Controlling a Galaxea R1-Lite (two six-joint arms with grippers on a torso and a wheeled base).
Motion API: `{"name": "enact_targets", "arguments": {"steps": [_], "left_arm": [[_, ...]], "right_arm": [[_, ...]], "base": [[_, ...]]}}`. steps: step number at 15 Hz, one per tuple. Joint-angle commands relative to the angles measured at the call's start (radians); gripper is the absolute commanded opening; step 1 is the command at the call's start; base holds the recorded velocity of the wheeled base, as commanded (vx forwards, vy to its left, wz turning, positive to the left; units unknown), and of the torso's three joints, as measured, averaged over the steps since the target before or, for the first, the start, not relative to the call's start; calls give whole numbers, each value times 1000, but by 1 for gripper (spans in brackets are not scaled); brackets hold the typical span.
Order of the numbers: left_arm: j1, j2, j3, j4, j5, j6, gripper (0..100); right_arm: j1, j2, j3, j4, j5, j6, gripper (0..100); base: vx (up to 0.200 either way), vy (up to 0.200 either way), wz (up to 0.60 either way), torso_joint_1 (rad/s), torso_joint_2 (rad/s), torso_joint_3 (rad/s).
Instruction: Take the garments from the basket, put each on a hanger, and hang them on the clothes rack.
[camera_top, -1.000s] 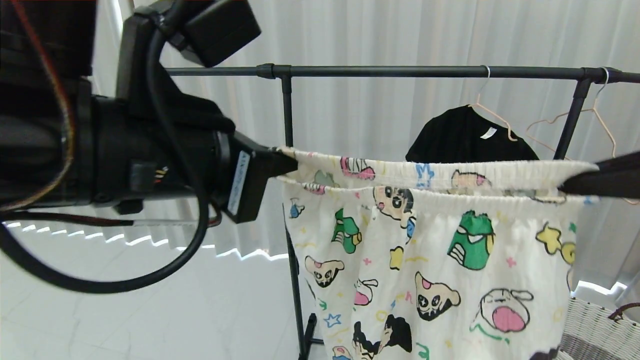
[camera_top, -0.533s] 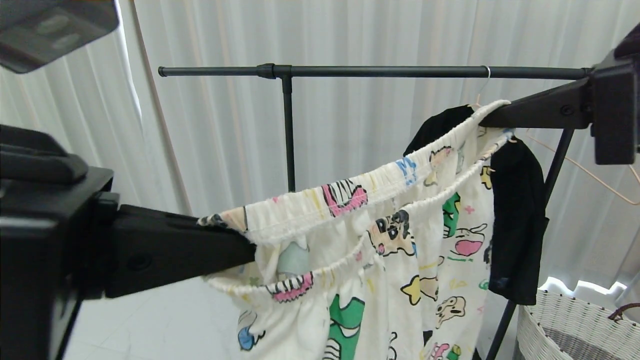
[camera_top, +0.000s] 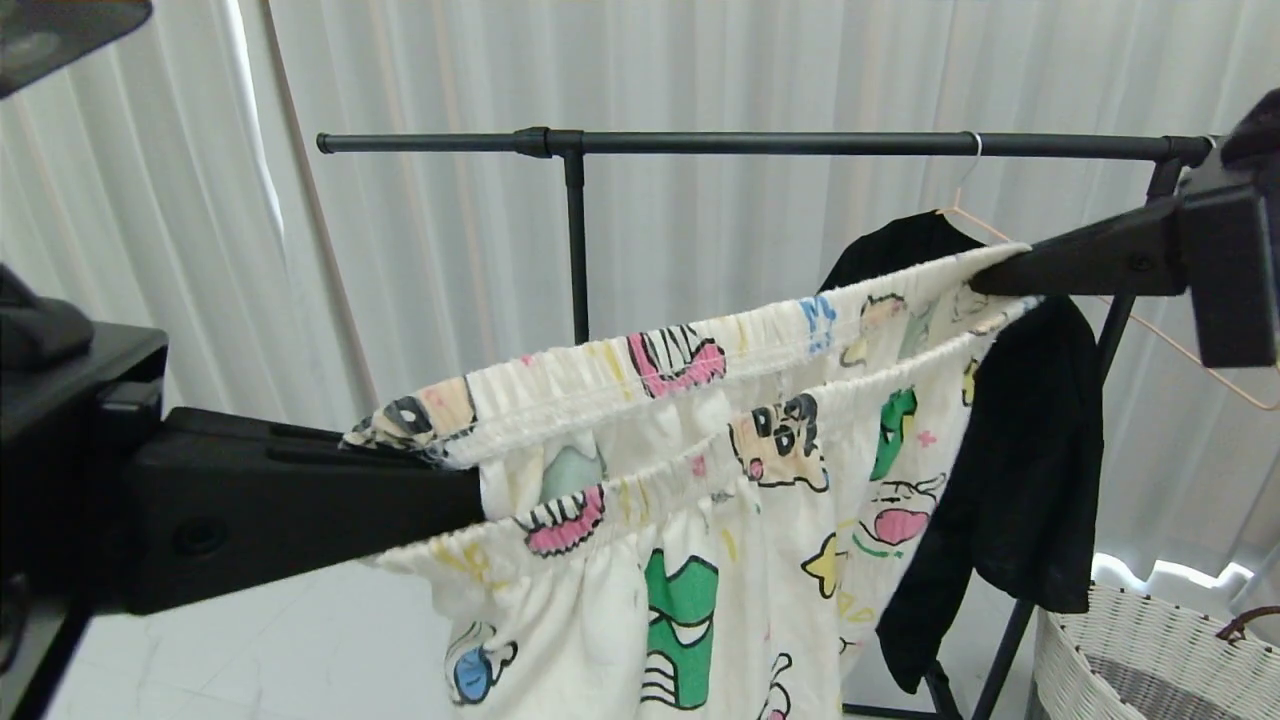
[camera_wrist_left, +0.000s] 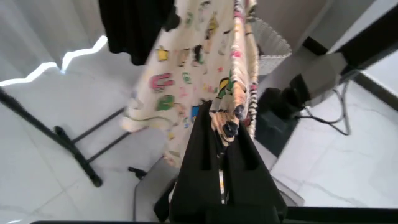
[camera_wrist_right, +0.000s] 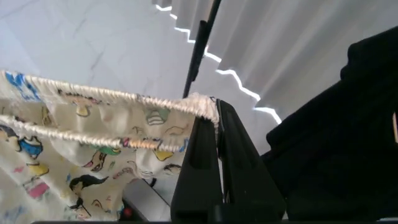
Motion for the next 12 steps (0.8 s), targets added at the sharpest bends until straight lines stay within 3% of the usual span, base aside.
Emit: {"name": "enact_targets", "arguments": {"steps": [1, 3, 6, 7, 12], "left_arm": [[107, 76, -14, -2, 80, 54, 0], [131, 123, -50, -4, 147, 48, 0], [125, 131, -60, -4, 150, 48, 0], [125, 129, -60, -4, 152, 48, 0], [131, 109, -11, -4, 178, 46, 0]], "right_arm": [[4, -108, -9, 110, 2, -2, 0], [56, -152, -8, 196, 2, -2, 0], [58, -137, 25, 169, -2, -24, 0], [58, -136, 31, 160, -1, -30, 100], [55, -152, 83, 152, -9, -32, 100]], "base": [[0, 0, 0, 0, 0, 0], [0, 0, 0, 0, 0, 0], [0, 0, 0, 0, 0, 0], [0, 0, 0, 0, 0, 0], [0, 0, 0, 0, 0, 0]]}}
